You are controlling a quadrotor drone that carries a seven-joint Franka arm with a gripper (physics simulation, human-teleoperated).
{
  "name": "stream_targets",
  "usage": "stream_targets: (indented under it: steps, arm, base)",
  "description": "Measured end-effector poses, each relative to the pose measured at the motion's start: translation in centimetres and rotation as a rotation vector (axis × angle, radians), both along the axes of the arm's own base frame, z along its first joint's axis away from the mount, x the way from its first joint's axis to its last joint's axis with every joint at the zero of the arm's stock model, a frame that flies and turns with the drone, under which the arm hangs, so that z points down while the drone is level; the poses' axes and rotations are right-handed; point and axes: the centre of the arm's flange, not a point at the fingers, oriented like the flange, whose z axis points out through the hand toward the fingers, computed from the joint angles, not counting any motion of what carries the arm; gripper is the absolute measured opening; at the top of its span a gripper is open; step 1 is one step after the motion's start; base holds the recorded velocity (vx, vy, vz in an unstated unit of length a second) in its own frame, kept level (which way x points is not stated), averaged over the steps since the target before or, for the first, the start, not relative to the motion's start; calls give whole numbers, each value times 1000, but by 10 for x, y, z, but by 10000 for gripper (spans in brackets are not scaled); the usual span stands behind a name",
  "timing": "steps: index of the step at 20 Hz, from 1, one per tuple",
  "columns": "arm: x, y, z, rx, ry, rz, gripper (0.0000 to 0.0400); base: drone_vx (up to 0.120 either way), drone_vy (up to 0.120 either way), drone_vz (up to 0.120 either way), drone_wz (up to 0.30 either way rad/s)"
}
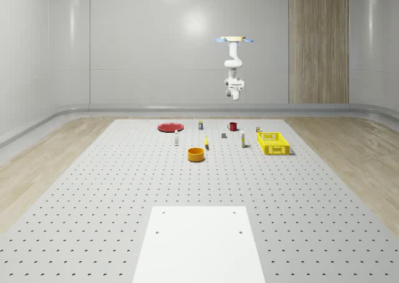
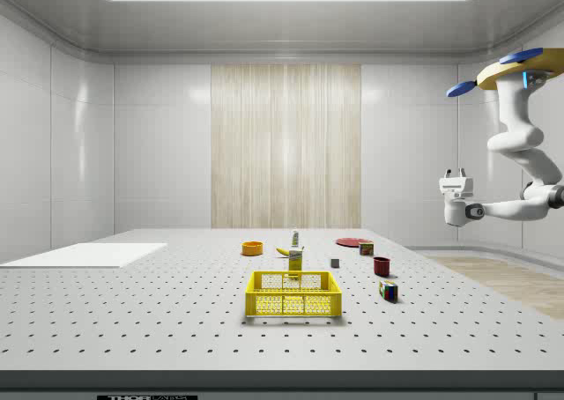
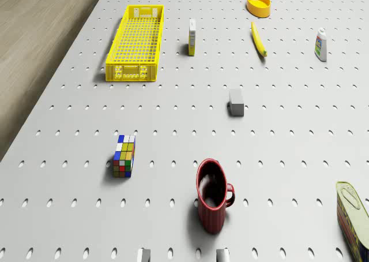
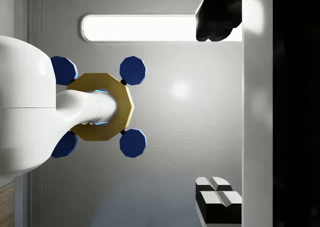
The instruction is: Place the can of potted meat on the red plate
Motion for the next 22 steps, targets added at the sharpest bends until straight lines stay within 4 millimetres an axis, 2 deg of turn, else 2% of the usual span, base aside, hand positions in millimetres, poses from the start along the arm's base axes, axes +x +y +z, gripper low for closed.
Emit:
stream_targets:
  steps: [7, 11, 16, 22]
  arm:
    - [-3, 0, 50, 0, -6, 0, 400]
    - [-2, 0, 71, 0, -9, 0, 400]
    - [-1, 0, 85, 0, -13, 0, 400]
    - [0, 0, 91, 0, -17, 0, 400]
  base:
    - [0, 0, 0, 0]
    - [0, 0, 0, 0]
    - [0, 0, 0, 0]
    - [0, 0, 0, 0]
